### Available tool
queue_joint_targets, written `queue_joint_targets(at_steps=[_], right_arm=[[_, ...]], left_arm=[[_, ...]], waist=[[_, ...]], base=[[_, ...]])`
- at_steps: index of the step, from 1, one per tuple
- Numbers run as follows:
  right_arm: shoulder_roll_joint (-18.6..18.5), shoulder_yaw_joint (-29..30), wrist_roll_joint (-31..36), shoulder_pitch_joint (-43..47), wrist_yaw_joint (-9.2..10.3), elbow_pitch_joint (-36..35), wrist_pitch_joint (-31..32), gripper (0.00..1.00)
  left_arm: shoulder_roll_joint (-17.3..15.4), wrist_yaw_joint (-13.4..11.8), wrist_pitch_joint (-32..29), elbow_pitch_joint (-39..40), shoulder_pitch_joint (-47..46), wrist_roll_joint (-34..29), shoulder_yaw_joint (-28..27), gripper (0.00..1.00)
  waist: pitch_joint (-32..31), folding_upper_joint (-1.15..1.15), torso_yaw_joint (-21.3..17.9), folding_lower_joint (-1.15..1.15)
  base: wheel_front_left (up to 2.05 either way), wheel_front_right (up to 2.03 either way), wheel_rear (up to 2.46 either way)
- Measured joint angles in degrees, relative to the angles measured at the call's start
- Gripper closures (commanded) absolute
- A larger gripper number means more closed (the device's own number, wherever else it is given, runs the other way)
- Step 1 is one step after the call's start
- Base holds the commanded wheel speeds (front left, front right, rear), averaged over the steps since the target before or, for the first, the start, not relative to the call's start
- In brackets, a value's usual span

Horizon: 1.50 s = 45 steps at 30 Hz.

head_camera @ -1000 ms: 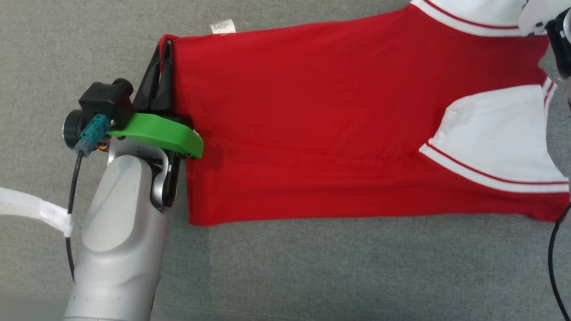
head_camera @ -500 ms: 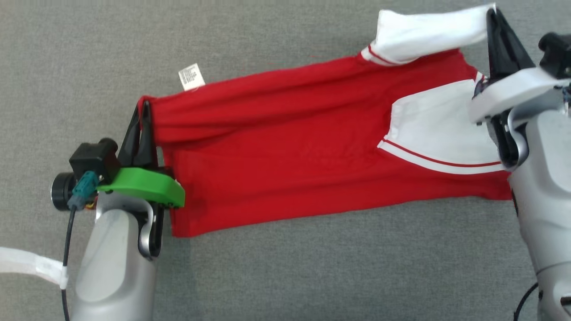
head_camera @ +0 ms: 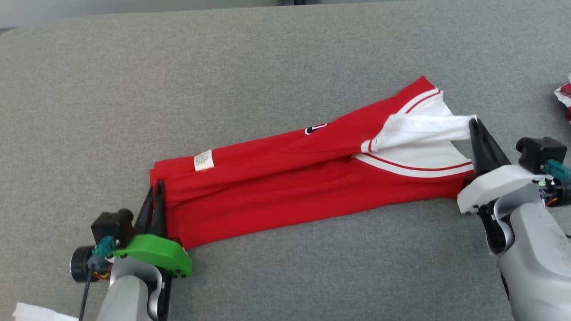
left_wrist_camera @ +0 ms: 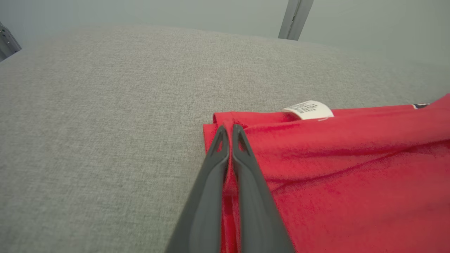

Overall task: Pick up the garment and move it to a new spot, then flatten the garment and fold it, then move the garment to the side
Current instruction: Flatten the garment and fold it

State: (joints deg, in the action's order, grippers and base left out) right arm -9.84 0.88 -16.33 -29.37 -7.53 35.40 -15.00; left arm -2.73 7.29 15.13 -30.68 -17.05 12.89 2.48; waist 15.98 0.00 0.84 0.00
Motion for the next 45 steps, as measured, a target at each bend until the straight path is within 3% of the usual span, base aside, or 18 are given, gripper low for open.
queue_joint_targets(at_steps=[2, 3, 4, 5, 15, 23, 28, 29, 30, 31, 35, 40, 45], right_arm=[[0.04, 0.47, -0.32, 1.36, 0.00, 0.19, 0.00, 1.00], [0.08, 0.67, -0.47, 2.06, 0.00, 0.59, 0.00, 0.82], [0.08, 0.63, -0.94, 2.72, 0.00, 1.12, 0.00, 0.25], [0.20, 0.85, -1.45, 3.20, 0.00, 1.22, 0.00, 0.00], [-1.83, 0.11, -4.44, 3.29, 0.00, -3.87, 0.00, 0.00], [-3.93, -3.89, -3.03, -1.92, 0.00, 8.61, 4.55, 0.00], [-2.98, -5.43, -3.96, -3.23, 0.08, 15.33, 6.06, 0.00], [-2.92, -5.89, -4.55, -3.48, 0.08, 15.82, 6.34, 0.52], [-3.03, -6.37, -5.43, -3.70, 0.07, 16.41, 6.33, 0.82], [-3.14, -6.92, -6.09, -3.88, 0.07, 16.89, 6.10, 1.00], [-4.60, -6.53, -6.38, -4.16, -0.11, 19.56, 2.72, 1.00], [-7.42, -1.32, -3.81, -4.19, -0.02, 22.41, 0.34, 1.00], [-6.53, 2.92, -0.24, -3.26, -0.02, 17.96, 0.01, 1.00]], left_arm=[[0.01, -0.04, 0.00, 0.02, 1.69, 1.01, 0.81, 0.97], [0.02, -0.07, 0.00, 0.14, 2.33, 1.51, 1.23, 0.16], [0.02, -0.24, 0.00, 0.33, 2.91, 1.52, 1.56, 0.00], [0.02, -0.41, 0.00, 0.62, 3.39, 1.54, 1.76, 0.00], [-0.05, -4.35, 0.00, 7.15, 8.23, 3.63, 2.77, 0.00], [-0.04, -5.13, 0.00, 8.37, 8.27, 4.54, 6.09, 0.00], [-0.03, -5.36, 0.00, 8.40, 7.72, 4.99, 7.25, 0.00], [-0.04, -5.36, 0.00, 8.40, 7.62, 4.99, 7.31, 0.00], [-0.04, -5.53, 0.00, 8.42, 7.62, 5.01, 7.35, 0.00], [-0.04, -5.66, 0.00, 8.44, 7.62, 5.06, 7.35, 0.00], [-0.04, -5.77, 0.00, 8.15, 7.83, 4.77, 6.82, 0.00], [-0.04, -5.42, 0.00, 8.05, 8.59, 4.17, 6.45, 0.00], [-0.04, -5.01, 0.00, 7.54, 10.41, 4.11, 6.62, 0.00]], waist=[[-0.41, 0.00, 0.10, 0.00], [-0.56, 0.00, 0.28, 0.00], [-0.73, 0.00, 0.49, 0.00], [-0.87, 0.00, 0.67, 0.00], [-2.15, 0.00, 2.92, 0.00], [-2.04, 0.00, 5.55, 0.00], [-1.59, 0.00, 7.02, 0.00], [-1.54, 0.00, 7.17, 0.00], [-1.50, 0.00, 7.26, 0.00], [-1.51, 0.00, 7.21, 0.00], [-2.07, 0.00, 6.47, 0.00], [-3.50, 0.00, 4.80, 0.00], [-5.16, 0.00, 1.91, 0.00]], base=[[0.00, 0.00, 0.00], [0.00, 0.00, 0.00], [0.00, 0.00, 0.00], [0.00, 0.00, 0.00], [0.00, 0.00, 0.00], [0.00, 0.00, 0.00], [0.00, 0.00, 0.00], [0.00, 0.00, 0.00], [0.00, 0.00, 0.00], [0.00, 0.00, 0.00], [0.00, 0.00, 0.00], [0.00, 0.00, 0.00], [0.00, 0.00, 0.00]])
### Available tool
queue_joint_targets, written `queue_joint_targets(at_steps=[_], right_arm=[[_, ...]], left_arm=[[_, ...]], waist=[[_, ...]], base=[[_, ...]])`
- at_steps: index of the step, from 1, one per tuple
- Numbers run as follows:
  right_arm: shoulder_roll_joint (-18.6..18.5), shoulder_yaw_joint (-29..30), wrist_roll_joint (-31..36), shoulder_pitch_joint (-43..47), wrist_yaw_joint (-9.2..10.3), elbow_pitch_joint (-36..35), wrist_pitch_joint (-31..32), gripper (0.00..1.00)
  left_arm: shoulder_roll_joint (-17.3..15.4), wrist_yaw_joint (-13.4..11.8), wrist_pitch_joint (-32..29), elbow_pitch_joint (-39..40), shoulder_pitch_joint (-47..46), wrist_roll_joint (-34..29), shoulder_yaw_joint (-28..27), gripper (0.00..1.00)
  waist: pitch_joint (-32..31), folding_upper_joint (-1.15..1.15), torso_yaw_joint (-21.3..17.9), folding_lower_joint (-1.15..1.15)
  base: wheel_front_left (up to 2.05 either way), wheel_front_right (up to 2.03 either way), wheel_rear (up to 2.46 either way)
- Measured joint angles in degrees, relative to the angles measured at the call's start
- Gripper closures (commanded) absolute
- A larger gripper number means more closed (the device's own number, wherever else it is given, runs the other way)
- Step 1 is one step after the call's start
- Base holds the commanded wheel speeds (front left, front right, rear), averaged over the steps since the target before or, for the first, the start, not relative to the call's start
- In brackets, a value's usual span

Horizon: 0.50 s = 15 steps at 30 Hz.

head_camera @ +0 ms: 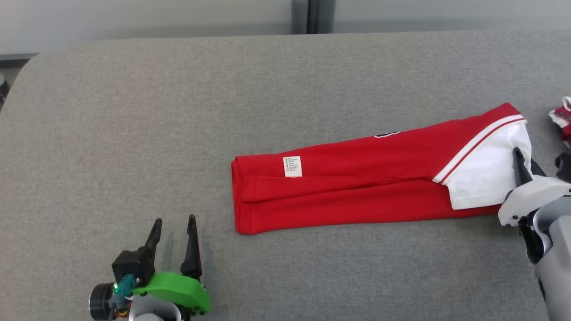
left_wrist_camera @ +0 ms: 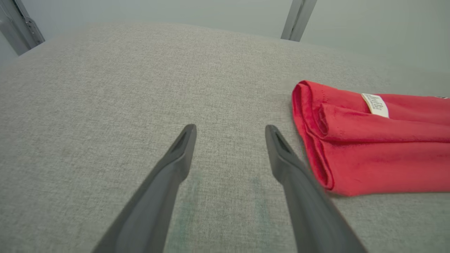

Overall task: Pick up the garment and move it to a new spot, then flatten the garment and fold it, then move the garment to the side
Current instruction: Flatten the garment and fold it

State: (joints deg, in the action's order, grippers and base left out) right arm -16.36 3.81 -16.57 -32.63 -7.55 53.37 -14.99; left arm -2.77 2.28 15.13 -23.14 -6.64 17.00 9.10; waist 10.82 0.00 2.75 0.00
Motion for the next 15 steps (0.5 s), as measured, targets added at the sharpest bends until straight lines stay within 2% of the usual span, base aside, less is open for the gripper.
queue_joint_targets(at_steps=[4, 8, 12, 15], right_arm=[[1.42, 1.93, 2.01, 2.65, 0.00, -6.43, 0.00, 1.00], [3.76, 0.71, 2.36, 4.05, 0.01, -14.55, 0.00, 1.00], [6.14, -4.42, 1.12, 5.70, 0.02, -21.61, -0.01, 1.00], [7.65, -10.35, -0.66, 6.30, 0.03, -24.55, -0.01, 1.00]], left_arm=[[0.01, 0.01, 0.00, -0.02, 0.29, 0.01, 0.56, 0.00], [0.01, 0.04, 0.00, -0.05, 0.31, 0.09, 1.51, 0.00], [0.01, -0.02, 0.00, -0.09, 0.30, 0.19, 2.35, 0.00], [0.01, -0.02, 0.00, -0.34, 0.28, 0.48, 2.97, 0.00]], waist=[[-1.22, 0.00, -2.62, 0.00], [-2.31, 0.00, -5.07, 0.00], [-3.24, 0.00, -6.23, 0.00], [-3.40, 0.00, -5.80, 0.00]], base=[[0.00, 0.00, 0.00], [0.00, 0.00, 0.00], [0.00, 0.00, 0.00], [0.00, 0.00, 0.00]])
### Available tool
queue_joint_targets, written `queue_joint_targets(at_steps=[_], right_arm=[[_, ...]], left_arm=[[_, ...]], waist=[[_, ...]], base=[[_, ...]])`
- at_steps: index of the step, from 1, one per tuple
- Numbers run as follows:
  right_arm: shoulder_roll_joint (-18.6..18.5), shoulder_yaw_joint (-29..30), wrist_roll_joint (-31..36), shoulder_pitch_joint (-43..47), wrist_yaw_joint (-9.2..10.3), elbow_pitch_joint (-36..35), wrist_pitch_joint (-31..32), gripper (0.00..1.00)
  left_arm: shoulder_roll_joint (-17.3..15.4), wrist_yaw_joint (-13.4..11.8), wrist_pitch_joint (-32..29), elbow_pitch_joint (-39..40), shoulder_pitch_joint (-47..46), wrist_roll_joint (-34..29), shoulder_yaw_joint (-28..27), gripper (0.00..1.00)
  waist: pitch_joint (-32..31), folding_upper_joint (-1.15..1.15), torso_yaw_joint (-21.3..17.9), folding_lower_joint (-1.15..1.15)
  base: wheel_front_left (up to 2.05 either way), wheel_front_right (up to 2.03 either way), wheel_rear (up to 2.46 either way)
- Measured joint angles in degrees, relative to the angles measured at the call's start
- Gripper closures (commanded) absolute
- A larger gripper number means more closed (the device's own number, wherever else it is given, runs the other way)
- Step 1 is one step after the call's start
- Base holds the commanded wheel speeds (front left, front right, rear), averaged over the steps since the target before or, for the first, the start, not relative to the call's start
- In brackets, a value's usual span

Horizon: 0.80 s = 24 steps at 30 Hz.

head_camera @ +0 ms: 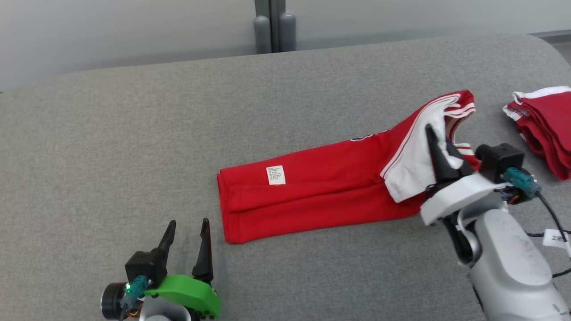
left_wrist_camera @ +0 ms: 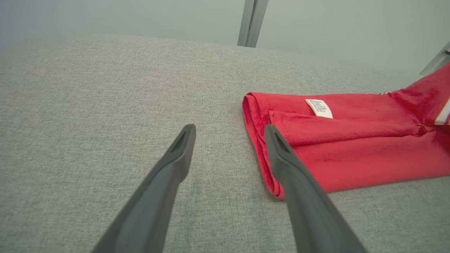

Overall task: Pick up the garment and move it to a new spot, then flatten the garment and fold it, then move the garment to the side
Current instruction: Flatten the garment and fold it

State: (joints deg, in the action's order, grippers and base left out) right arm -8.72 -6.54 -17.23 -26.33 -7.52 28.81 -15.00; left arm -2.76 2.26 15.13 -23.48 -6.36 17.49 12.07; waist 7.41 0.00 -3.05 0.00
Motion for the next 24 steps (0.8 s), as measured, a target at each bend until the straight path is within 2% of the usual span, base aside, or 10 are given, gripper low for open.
queue_joint_targets(at_steps=[7, 14, 15, 16, 17, 21, 24], right_arm=[[2.77, -15.45, -5.28, -0.70, 0.01, -1.25, 1.65, 1.00], [4.93, -27.11, -7.78, -6.26, 0.01, 3.52, 2.71, 1.00], [5.38, -29.34, -8.73, -7.40, 0.01, 5.17, 2.52, 0.82], [5.56, -30.42, -9.18, -7.83, 0.01, 5.81, 2.29, 0.54], [5.69, -31.25, -9.91, -8.24, 0.01, 6.26, 1.87, 0.00], [5.93, -32.51, -12.72, -9.11, 0.01, 6.72, 0.55, 0.00], [6.06, -30.30, -12.25, -9.37, 0.01, 7.71, 0.11, 0.00]], left_arm=[[-0.01, -0.03, 0.00, -0.62, -0.02, 0.40, 1.35, 0.00], [-0.02, -0.27, 0.00, -0.88, -0.29, 1.35, 3.25, 0.00], [-0.01, -0.33, 0.00, -0.93, -0.35, 1.82, 3.68, 0.00], [-0.02, -0.35, 0.00, -0.98, -0.36, 1.98, 3.86, 0.00], [-0.01, -0.47, 0.00, -0.99, -0.36, 2.04, 3.94, 0.00], [-0.02, -0.81, 0.00, -1.03, -0.32, 2.10, 3.42, 0.00], [-0.04, -1.09, 0.00, -0.88, -0.21, 1.91, 2.38, 0.00]], waist=[[0.41, 0.00, 3.33, 0.00], [1.20, 0.00, 8.40, 0.00], [1.39, 0.00, 9.86, 0.00], [1.48, 0.00, 10.62, 0.00], [1.56, 0.00, 11.35, 0.00], [1.69, 0.00, 13.32, 0.00], [1.53, 0.00, 13.10, 0.00]], base=[[0.00, 0.00, 0.00], [0.00, 0.00, 0.00], [0.00, 0.00, 0.00], [0.00, 0.00, 0.00], [0.00, 0.00, 0.00], [0.00, 0.00, 0.00], [0.00, 0.00, 0.00]])
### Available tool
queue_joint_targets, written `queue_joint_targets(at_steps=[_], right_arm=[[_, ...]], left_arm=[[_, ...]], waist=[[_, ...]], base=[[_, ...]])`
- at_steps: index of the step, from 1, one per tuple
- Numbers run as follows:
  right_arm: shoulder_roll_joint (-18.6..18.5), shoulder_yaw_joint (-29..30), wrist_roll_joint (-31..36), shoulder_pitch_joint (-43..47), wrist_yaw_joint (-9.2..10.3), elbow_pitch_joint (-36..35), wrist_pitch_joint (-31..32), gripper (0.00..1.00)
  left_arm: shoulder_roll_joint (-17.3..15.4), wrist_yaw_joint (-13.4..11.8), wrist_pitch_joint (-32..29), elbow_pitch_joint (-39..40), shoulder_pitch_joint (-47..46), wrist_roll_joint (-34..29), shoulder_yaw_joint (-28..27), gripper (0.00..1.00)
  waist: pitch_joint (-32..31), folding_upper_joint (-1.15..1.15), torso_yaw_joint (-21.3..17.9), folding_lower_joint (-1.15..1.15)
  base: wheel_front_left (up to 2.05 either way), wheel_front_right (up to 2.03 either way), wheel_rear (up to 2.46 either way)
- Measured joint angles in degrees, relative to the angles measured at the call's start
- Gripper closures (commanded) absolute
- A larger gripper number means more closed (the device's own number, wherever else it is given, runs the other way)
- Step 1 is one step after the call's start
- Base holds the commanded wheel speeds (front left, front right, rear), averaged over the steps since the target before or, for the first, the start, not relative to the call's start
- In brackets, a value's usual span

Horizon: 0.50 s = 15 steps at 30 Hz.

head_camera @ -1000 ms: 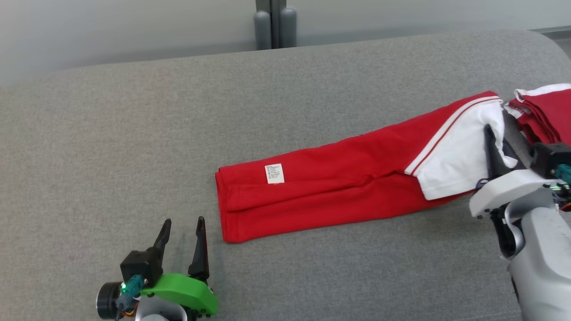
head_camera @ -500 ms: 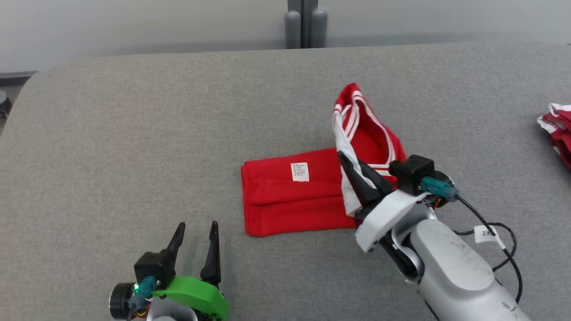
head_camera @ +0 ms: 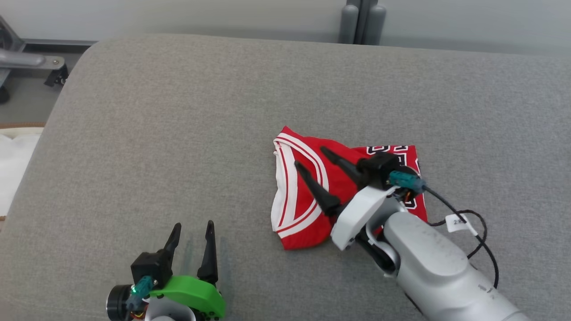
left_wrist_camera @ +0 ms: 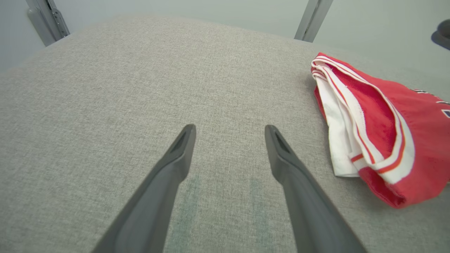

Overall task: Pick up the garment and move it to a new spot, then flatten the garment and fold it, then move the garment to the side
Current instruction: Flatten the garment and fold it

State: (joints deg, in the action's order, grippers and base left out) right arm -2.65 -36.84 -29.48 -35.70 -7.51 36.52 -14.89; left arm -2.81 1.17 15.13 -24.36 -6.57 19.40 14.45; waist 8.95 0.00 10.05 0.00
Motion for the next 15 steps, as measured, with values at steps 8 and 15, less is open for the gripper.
queue_joint_targets(at_steps=[8, 15], right_arm=[[-1.65, 18.81, 9.88, 5.63, 0.00, -3.42, -0.11, 0.00], [-1.46, 30.45, 16.55, 13.49, 0.00, -6.54, -0.11, 0.00]], left_arm=[[0.02, -0.09, 0.00, 1.41, -0.03, -2.82, -3.11, 0.00], [0.02, 0.19, 0.00, 2.29, -0.08, -5.54, -5.59, 0.00]], waist=[[-0.82, 0.00, -4.21, 0.00], [-2.14, 0.00, -8.63, 0.00]], base=[[0.00, 0.00, 0.00], [0.00, 0.00, 0.00]])
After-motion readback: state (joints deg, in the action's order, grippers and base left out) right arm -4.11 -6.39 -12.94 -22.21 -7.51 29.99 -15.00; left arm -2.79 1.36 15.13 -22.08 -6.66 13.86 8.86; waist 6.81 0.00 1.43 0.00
